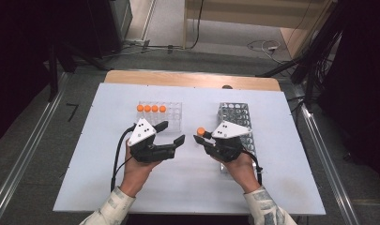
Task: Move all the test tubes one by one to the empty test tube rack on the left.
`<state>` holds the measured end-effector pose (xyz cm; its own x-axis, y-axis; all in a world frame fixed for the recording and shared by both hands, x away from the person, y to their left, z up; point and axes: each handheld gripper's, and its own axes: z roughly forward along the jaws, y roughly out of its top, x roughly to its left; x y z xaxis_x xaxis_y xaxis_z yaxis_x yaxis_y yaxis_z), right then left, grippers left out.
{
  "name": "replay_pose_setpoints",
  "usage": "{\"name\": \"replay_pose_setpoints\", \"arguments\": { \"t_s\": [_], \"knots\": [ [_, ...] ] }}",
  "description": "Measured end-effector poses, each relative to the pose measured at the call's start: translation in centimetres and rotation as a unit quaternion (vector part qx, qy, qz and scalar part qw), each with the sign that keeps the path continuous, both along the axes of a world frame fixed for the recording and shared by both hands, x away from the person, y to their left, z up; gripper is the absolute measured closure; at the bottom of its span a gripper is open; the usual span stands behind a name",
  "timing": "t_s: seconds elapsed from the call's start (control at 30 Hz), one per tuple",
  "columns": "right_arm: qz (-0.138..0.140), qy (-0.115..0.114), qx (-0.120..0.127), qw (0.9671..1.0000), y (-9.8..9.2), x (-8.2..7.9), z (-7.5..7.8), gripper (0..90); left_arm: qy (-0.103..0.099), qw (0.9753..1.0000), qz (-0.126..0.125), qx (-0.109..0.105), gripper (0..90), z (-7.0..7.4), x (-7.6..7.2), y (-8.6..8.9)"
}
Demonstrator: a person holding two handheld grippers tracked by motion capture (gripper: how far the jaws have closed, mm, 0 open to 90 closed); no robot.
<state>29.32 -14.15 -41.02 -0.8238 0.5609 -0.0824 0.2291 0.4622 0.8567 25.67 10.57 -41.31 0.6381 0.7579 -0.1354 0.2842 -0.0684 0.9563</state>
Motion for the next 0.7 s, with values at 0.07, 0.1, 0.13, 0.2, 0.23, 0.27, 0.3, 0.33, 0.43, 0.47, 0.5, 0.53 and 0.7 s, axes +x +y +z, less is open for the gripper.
{"name": "replay_pose_setpoints", "arguments": {
  "t_s": [0.07, 0.1, 0.13, 0.2, 0.23, 0.27, 0.3, 0.33, 0.43, 0.47, 0.5, 0.53, 0.7],
  "knots": [
    [0.002, 0.001, -0.002, 1.0, 0.3, 0.0, -0.1, 71.8, -0.001, 1.0, -0.004, -0.004, 26.5, 0.0, 0.0, -0.1],
    [0.004, 0.001, -0.003, 1.0, 0.5, -0.1, -0.1, 71.8, -0.002, 1.0, -0.005, -0.004, 26.6, 0.0, 0.0, -0.1],
    [0.005, 0.003, -0.004, 1.0, 0.7, -0.1, -0.1, 71.8, -0.002, 1.0, -0.007, -0.005, 27.2, 0.0, 0.0, -0.2],
    [0.01, 0.003, -0.008, 0.9999, 1.1, -0.2, -0.3, 71.8, -0.004, 0.9999, -0.015, -0.006, 28.8, 0.1, 0.0, -0.4],
    [0.011, 0.005, -0.009, 0.9999, 1.3, -0.2, -0.4, 71.8, -0.005, 0.9998, -0.017, -0.007, 29.8, 0.1, 0.0, -0.5],
    [0.013, 0.006, -0.01, 0.9998, 1.4, -0.2, -0.4, 71.8, -0.004, 0.9998, -0.02, -0.005, 30.4, 0.1, 0.0, -0.6],
    [0.014, 0.006, -0.011, 0.9998, 1.6, -0.3, -0.5, 71.8, -0.005, 0.9997, -0.025, -0.007, 31.3, 0.1, 0.0, -0.7],
    [0.016, 0.006, -0.012, 0.9998, 1.7, -0.3, -0.5, 71.8, -0.006, 0.9996, -0.027, -0.008, 32.8, 0.1, 0.0, -0.8],
    [0.018, 0.007, -0.011, 0.9998, 2.0, -0.4, -0.5, 71.8, -0.008, 0.9992, -0.039, -0.004, 36.6, 0.1, 0.0, -1.1],
    [0.02, 0.006, -0.011, 0.9997, 2.1, -0.4, -0.5, 71.8, -0.008, 0.999, -0.044, -0.006, 38.3, 0.1, 0.0, -1.2],
    [0.02, 0.006, -0.01, 0.9997, 2.2, -0.5, -0.5, 71.8, -0.009, 0.9988, -0.047, -0.006, 39.6, 0.1, 0.0, -1.3],
    [0.021, 0.006, -0.011, 0.9997, 2.3, -0.5, -0.5, 71.8, -0.008, 0.9987, -0.05, -0.007, 40.9, 0.1, 0.0, -1.4],
    [0.026, 0.007, -0.011, 0.9996, 2.6, -0.6, -0.7, 71.8, -0.009, 0.9981, -0.061, -0.005, 49.6, 0.0, 0.1, -1.6]
  ]
}}
